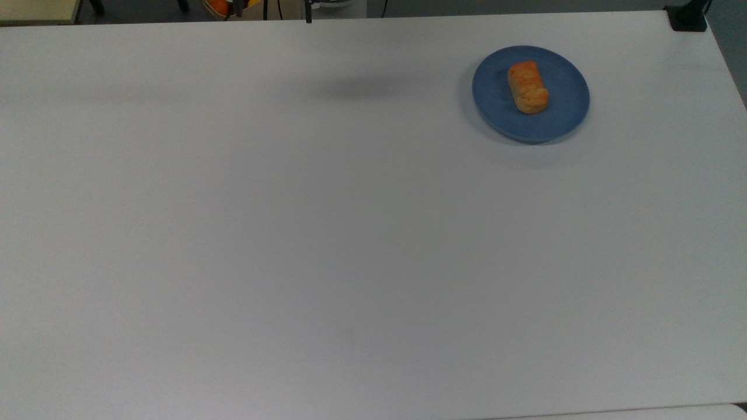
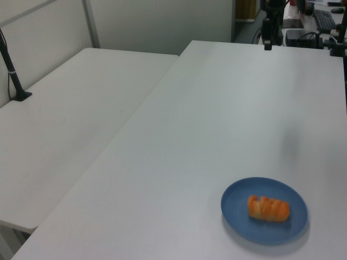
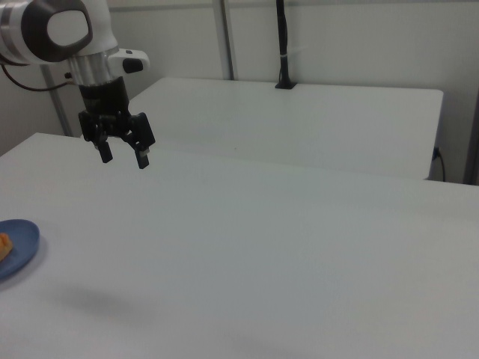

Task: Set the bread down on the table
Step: 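Move the open gripper across the table toward the blue plate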

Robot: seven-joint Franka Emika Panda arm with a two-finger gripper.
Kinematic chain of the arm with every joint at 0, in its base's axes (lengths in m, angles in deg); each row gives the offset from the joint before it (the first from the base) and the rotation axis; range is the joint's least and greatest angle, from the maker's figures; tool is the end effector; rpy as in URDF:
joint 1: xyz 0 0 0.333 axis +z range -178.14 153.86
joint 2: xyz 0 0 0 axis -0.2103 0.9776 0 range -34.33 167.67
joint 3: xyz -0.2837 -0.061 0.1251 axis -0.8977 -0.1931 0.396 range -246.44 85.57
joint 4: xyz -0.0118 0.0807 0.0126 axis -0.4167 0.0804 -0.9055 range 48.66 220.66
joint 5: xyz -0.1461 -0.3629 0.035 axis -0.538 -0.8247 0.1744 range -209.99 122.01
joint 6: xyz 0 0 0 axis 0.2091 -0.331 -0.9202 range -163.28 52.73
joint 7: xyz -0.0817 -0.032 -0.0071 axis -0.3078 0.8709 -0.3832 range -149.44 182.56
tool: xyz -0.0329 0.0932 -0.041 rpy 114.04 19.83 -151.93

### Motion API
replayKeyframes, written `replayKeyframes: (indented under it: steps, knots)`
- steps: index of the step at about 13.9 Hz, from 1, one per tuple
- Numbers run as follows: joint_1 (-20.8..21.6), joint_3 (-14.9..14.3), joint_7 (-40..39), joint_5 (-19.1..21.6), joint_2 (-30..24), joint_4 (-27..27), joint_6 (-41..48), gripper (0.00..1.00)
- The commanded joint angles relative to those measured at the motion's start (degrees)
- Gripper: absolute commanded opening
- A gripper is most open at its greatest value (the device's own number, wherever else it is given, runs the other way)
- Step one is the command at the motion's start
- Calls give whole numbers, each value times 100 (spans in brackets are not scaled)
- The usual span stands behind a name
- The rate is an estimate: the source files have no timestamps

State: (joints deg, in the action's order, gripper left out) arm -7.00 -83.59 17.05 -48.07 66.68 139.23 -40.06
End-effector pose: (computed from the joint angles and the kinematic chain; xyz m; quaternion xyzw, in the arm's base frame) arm 0.5545 0.0118 0.5897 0.9990 0.0150 -0.0236 0.0361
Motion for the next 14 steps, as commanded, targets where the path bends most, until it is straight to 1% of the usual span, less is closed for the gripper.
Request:
replayKeyframes:
  steps: [1,6,9,11,12,14]
  knots:
    - [22,-18,-84,110,-54,53,-84,100]
    - [48,-1,-84,145,-54,79,-76,100]
    - [144,70,-50,355,-19,88,-190,100]
    - [354,113,-14,540,8,97,-339,100]
    - [416,175,-5,593,17,97,-392,100]
    - [479,578,300,637,78,114,-646,100]
